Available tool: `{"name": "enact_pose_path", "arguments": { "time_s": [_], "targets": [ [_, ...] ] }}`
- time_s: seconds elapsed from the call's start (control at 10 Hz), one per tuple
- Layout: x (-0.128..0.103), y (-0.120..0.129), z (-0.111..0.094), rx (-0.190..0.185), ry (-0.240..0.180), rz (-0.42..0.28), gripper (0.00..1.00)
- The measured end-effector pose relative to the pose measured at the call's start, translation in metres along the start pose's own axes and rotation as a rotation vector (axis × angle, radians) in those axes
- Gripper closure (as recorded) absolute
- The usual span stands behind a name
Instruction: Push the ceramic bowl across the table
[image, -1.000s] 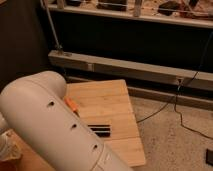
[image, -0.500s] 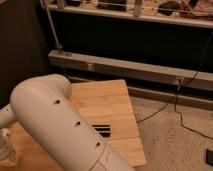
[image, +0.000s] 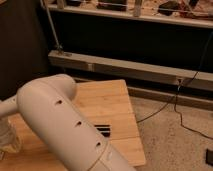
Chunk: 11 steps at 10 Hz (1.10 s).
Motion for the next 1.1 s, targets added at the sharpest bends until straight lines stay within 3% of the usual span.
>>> {"name": "enact_pose_path", "arguments": {
  "time_s": [0.4,0.6,1.1],
  "targets": [
    [-0.002,-0.016,-0.01,0.005,-0.036,0.045,1.0],
    [-0.002,-0.017,-0.01,0.005,-0.036,0.043,0.93],
    [-0.002,-0.016,-0.01,0.005,-0.035,0.041,0.4]
  ]
}}
